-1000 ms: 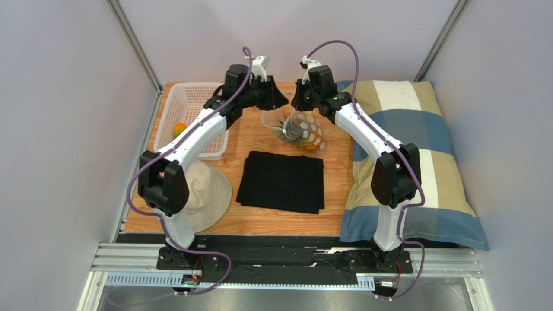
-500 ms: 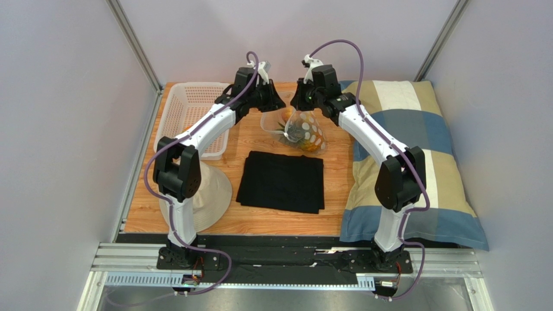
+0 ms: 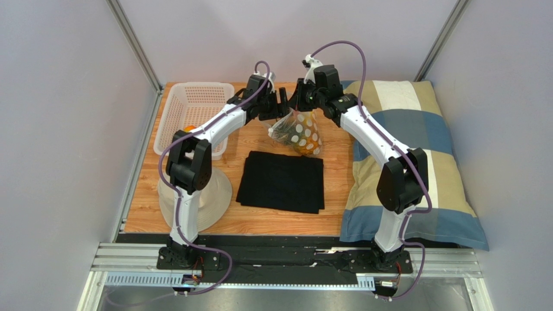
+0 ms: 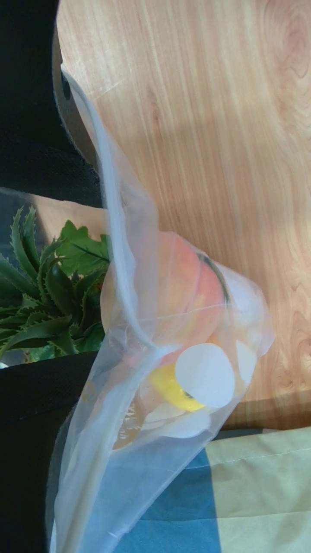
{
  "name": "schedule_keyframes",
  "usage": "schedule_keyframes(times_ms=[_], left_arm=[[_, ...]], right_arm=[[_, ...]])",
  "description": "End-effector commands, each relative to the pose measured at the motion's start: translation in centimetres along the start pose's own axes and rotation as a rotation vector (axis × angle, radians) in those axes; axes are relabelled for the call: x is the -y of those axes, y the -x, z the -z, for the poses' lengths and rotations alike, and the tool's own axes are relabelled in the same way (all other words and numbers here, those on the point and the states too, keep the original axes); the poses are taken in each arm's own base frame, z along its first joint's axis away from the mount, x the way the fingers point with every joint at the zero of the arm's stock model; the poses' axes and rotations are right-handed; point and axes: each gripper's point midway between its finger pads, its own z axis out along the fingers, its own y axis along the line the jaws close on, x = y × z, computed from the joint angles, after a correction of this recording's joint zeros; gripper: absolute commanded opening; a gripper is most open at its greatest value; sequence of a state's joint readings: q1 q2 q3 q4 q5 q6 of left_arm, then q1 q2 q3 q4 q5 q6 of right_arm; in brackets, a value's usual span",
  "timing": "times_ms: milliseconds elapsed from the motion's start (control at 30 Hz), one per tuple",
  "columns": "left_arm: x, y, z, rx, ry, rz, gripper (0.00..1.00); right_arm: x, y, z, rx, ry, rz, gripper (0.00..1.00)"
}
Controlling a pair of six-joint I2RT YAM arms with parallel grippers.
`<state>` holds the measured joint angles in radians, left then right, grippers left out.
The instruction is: Open the zip-top bag and remove the fake food
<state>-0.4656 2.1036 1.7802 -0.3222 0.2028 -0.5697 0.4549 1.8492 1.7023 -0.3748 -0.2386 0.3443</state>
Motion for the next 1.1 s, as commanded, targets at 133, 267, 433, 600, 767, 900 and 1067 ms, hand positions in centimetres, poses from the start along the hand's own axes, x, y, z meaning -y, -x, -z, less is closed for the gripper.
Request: schedule_keyframes(times_ms=[133,267,433,600,767,900,1067], left_arm=[[1.2,1.2,-2.1,0.006,-0.037,0.038,0.95],[2.7,0.1,-3.9,-0.039,-0.162,0.055,0.90],[4.8,0.1,-4.3,-0.020,-0.310,0.041,0.90],[4.7,0.8,-5.3,0.024,-0.314,0.076,0.91],[5.1,1.0,-6.6,0.036,-0.354,0.112,0.86],[5.1,0.8,-6.5,0.047,-0.369,0.115,0.67],[5.0,2.8,-3.8,0.135,-0.314,0.043,0.31]], right_arm=[[-2.7,2.9,1.1,0.090,0.084,0.019,0.00],[-2.3,2.5,0.7,0.078,0.074,0.023,0.00],[-2.3,2.3,0.0,0.066,0.087,0.017,0.00],[-2.6,2.0,-0.1,0.058,0.098,0.016,0.00],[-3.0,2.3,0.6,0.070,0.111,0.021,0.00],[-3.0,2.3,0.8,0.074,0.110,0.025,0.00],[-1.7,2.5,0.8,0.086,0.054,0.045,0.00]])
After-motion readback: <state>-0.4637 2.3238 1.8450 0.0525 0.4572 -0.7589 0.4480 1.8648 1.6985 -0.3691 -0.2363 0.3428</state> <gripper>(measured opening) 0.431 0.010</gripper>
